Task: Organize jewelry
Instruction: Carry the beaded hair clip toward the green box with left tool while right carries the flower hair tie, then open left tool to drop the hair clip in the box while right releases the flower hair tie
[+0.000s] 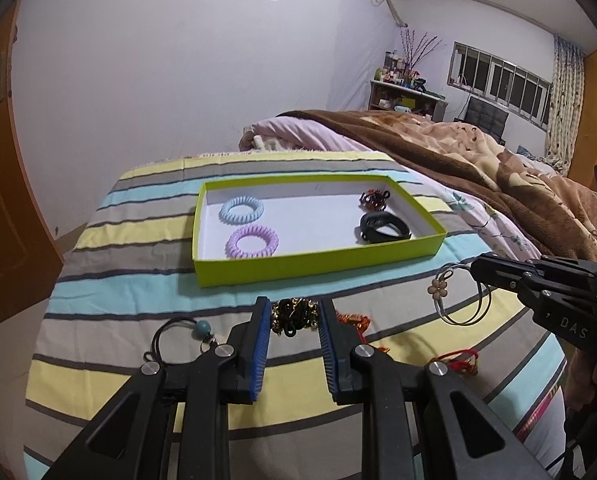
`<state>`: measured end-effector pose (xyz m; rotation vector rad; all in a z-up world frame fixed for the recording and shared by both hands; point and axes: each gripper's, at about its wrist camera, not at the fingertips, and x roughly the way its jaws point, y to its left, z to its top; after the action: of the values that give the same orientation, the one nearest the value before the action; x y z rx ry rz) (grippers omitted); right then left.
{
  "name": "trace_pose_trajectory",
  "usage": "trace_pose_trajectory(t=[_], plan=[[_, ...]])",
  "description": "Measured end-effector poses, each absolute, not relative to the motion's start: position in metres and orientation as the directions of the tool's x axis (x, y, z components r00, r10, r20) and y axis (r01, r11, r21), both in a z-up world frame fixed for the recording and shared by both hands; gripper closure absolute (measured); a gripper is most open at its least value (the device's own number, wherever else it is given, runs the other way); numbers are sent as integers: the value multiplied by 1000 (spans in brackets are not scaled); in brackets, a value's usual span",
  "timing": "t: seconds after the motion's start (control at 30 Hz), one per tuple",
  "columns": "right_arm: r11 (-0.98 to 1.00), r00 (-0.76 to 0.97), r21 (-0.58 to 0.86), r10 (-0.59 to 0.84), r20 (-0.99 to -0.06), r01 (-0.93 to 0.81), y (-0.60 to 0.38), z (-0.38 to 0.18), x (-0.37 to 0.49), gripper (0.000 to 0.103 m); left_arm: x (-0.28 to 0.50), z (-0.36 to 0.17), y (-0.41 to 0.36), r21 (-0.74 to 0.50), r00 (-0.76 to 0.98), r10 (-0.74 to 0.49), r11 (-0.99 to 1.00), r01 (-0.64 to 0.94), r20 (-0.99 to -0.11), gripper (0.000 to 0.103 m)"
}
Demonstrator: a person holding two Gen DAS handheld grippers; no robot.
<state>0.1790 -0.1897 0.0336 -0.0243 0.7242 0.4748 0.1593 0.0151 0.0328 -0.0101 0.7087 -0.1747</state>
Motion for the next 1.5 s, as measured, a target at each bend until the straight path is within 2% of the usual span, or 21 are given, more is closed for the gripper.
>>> trace_pose_trajectory(t=[0.7, 1.17, 1.5], plan=[[894, 671, 152, 421, -610, -423, -187, 54, 248, 102, 229, 57, 7, -28, 783, -150, 986, 167, -603, 79], [902, 648, 179, 410, -641, -394, -178, 31, 328, 102, 318, 35, 8, -17, 743, -131, 987, 159, -657, 79], [912, 605, 188, 386, -696, -365, -173, 5, 366, 102, 361, 8, 6, -25, 681, -121, 989, 149, -723, 79]])
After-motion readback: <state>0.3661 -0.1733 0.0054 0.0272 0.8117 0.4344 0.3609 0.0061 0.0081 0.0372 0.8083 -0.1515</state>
